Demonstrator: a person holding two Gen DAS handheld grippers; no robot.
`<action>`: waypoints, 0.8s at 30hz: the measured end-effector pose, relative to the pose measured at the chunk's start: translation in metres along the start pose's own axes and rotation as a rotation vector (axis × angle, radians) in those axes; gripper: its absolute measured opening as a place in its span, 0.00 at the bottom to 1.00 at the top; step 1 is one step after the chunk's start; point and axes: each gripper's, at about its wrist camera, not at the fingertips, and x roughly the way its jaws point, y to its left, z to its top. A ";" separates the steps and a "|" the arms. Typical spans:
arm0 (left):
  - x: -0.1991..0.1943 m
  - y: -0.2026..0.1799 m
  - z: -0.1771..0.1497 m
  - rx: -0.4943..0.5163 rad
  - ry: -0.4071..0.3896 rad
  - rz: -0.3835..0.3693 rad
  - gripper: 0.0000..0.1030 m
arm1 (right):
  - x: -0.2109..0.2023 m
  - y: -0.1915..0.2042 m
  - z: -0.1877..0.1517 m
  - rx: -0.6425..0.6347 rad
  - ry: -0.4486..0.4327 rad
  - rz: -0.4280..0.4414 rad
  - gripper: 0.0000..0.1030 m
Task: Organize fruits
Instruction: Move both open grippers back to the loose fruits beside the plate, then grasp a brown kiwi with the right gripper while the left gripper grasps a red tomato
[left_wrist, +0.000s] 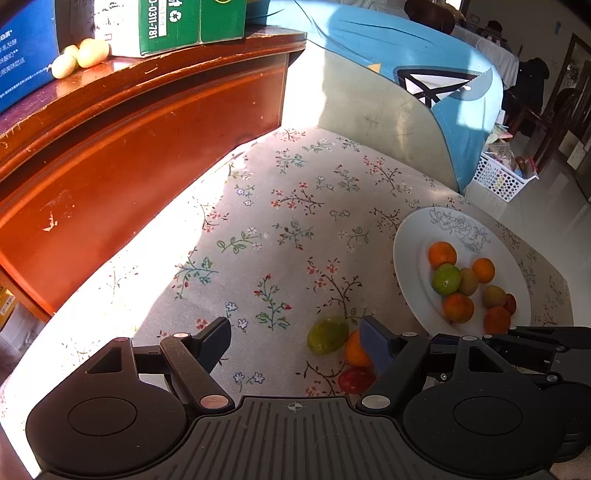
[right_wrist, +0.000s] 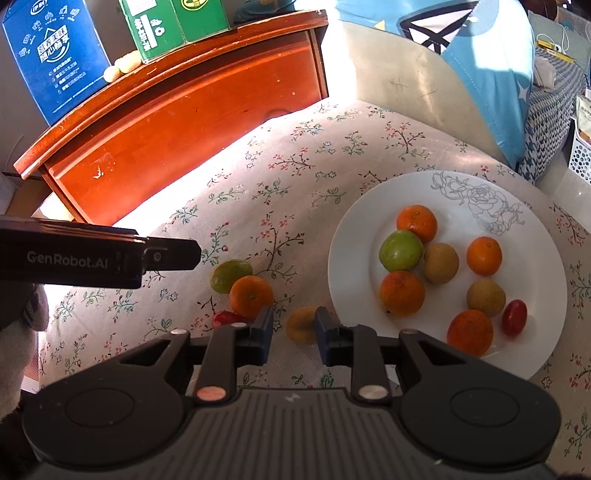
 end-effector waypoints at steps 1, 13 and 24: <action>0.000 0.002 0.000 -0.005 0.000 0.001 0.75 | 0.001 0.000 0.000 -0.005 0.002 -0.011 0.25; 0.001 0.001 -0.007 0.018 0.017 -0.007 0.75 | 0.013 0.009 -0.006 -0.088 0.041 -0.068 0.30; 0.007 -0.010 -0.022 0.113 0.059 -0.040 0.75 | -0.002 -0.002 -0.001 -0.037 0.003 -0.055 0.28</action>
